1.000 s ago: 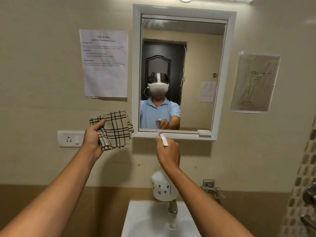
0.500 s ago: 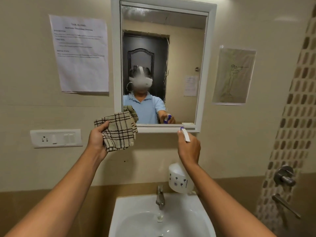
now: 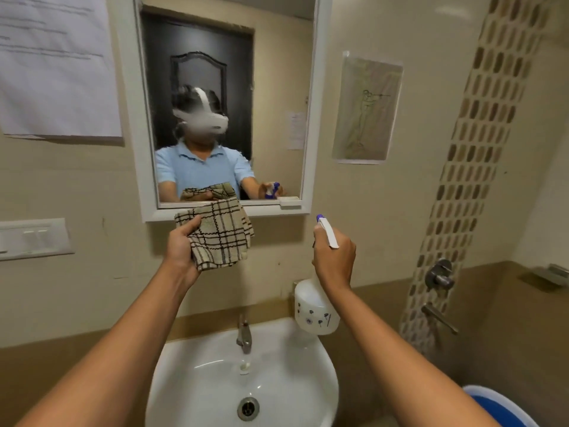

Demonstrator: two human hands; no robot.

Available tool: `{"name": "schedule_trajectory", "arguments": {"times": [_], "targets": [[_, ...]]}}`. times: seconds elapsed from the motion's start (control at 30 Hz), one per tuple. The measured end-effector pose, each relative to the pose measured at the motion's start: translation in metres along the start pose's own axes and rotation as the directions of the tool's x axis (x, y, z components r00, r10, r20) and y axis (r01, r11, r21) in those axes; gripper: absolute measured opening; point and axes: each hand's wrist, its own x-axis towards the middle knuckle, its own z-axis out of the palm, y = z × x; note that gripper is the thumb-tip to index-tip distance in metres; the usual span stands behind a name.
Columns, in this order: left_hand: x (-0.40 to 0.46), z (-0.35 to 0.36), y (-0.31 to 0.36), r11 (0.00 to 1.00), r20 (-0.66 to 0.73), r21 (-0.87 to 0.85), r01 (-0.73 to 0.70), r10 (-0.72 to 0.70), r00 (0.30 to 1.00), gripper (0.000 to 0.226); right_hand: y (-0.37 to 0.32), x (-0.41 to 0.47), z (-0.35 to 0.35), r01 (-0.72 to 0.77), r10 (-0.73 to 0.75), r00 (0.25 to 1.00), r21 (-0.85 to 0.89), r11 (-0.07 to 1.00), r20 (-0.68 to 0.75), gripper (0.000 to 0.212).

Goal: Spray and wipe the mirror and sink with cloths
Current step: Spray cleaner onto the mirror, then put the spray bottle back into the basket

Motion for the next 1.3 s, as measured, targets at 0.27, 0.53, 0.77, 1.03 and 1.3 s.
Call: {"name": "schedule_trajectory", "arguments": {"times": [0.27,0.53,0.77,1.03,1.3], "targets": [[0.007,0.072,-0.107,0.979,0.062,0.019,0.203,-0.203,0.977,0.045,0.057,0.017,-0.086,-0.059,0.048,0.995,-0.124,0.991,-0.085,0.036],[0.001,0.152,-0.232,0.917,0.106,0.1,0.386,-0.395,0.912,0.035,0.133,0.031,-0.189,-0.175,0.124,0.971,-0.258,0.95,-0.204,0.033],[-0.011,0.21,-0.338,0.844,0.14,0.185,0.504,-0.53,0.836,0.034,0.196,0.023,-0.272,-0.27,0.177,0.934,-0.291,0.918,-0.309,0.038],[-0.04,0.253,-0.43,0.704,0.147,0.311,0.638,-0.699,0.699,0.034,0.253,-0.015,-0.344,-0.33,0.127,0.871,-0.373,0.867,-0.474,0.042],[-0.065,0.26,-0.521,0.542,0.222,0.428,0.723,-0.839,0.497,0.032,0.292,-0.079,-0.387,-0.475,0.204,0.79,-0.366,0.8,-0.579,0.032]]}}
